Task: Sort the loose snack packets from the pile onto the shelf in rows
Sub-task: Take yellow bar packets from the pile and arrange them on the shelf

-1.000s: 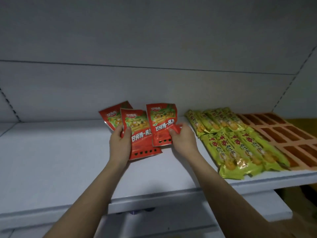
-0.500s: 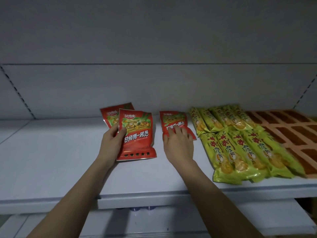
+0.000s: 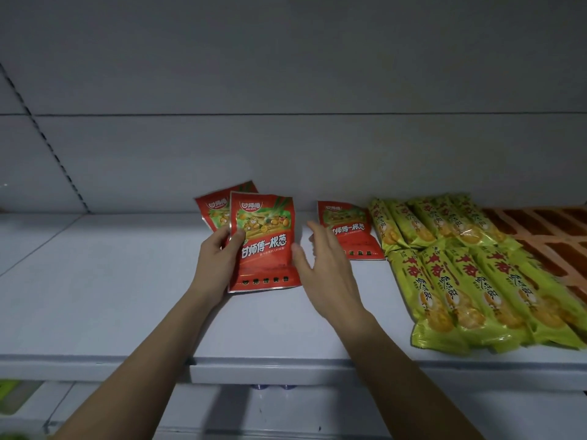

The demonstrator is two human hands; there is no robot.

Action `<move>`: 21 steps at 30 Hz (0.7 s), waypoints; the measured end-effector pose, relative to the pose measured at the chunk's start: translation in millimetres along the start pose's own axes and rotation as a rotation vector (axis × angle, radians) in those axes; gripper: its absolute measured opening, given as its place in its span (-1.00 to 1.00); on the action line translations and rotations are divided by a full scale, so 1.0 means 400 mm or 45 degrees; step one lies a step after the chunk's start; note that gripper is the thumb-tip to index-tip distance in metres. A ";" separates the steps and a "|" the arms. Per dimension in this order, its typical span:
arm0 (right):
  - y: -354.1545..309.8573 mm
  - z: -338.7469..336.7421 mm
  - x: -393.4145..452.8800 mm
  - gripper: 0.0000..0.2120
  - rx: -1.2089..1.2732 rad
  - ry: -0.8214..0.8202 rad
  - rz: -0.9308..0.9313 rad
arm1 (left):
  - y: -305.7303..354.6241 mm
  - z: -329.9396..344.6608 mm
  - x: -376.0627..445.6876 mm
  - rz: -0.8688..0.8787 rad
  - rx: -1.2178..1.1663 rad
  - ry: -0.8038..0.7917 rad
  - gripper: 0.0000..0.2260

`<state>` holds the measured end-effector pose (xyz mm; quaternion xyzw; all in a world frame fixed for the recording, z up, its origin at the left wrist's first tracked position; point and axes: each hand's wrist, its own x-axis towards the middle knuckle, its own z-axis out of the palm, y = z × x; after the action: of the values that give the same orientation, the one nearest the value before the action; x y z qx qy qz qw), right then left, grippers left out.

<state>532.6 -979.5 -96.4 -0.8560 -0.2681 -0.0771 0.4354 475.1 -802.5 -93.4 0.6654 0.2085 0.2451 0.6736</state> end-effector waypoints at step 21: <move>0.010 0.058 0.000 -0.63 -0.615 -0.205 -0.367 | 0.003 -0.041 0.040 0.152 -0.313 0.608 -0.89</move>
<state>532.2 -963.3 -113.3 -0.8913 -0.3945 -0.1315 0.1809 477.9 -779.7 -91.8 0.5132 0.2904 0.4579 0.6653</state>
